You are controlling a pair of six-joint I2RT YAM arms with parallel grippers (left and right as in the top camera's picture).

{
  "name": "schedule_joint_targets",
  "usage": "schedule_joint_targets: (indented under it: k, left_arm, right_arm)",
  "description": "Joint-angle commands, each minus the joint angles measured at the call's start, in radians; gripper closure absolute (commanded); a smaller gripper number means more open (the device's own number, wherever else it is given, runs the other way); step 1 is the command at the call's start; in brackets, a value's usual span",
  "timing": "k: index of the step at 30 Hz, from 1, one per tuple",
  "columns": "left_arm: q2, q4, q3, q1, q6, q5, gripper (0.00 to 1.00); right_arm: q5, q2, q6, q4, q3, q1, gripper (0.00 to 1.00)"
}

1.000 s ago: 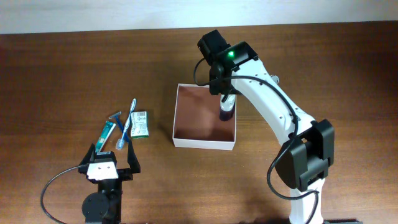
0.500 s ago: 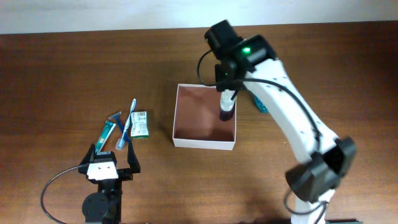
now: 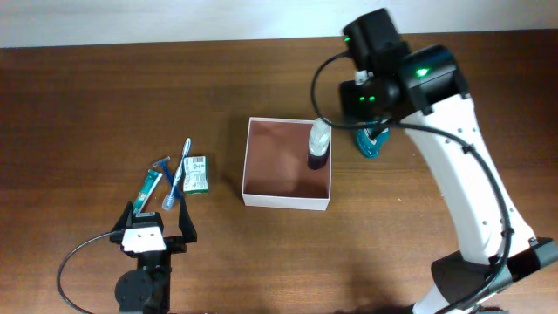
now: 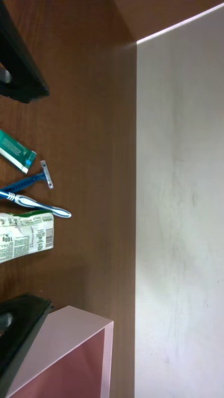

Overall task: Pack container
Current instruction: 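Move the right gripper over the blue Listerine bottle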

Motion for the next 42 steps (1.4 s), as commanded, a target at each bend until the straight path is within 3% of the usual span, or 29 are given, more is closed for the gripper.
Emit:
schedule_joint_targets:
  k: [1,16,22,32,35,42]
  left_arm:
    - [-0.008,0.002,-0.008,0.006,0.012,0.018,0.0]
    - [-0.008,0.002,-0.008,0.006,0.012,0.018,0.01]
    - [-0.008,0.002,-0.008,0.006,0.012,0.017,0.0]
    - [-0.008,0.002,-0.008,0.006,0.012,0.018,0.0]
    - [-0.008,0.002,-0.008,0.006,0.012,0.018,0.01]
    - [-0.008,0.002,-0.008,0.006,0.012,0.018,0.01]
  right_arm:
    - [-0.002,-0.003,-0.06,-0.013,0.006,-0.066,0.42]
    - [-0.054,0.007,-0.163,0.057,-0.095,-0.18,0.44]
    - [-0.056,0.051,-0.207,0.097,-0.136,-0.189,0.54]
    - [-0.082,0.077,-0.208,0.159,-0.202,-0.226,0.53]
    - [-0.097,0.077,-0.208,0.199,-0.237,-0.227,0.41]
    - [-0.108,0.077,-0.211,0.269,-0.309,-0.227,0.31]
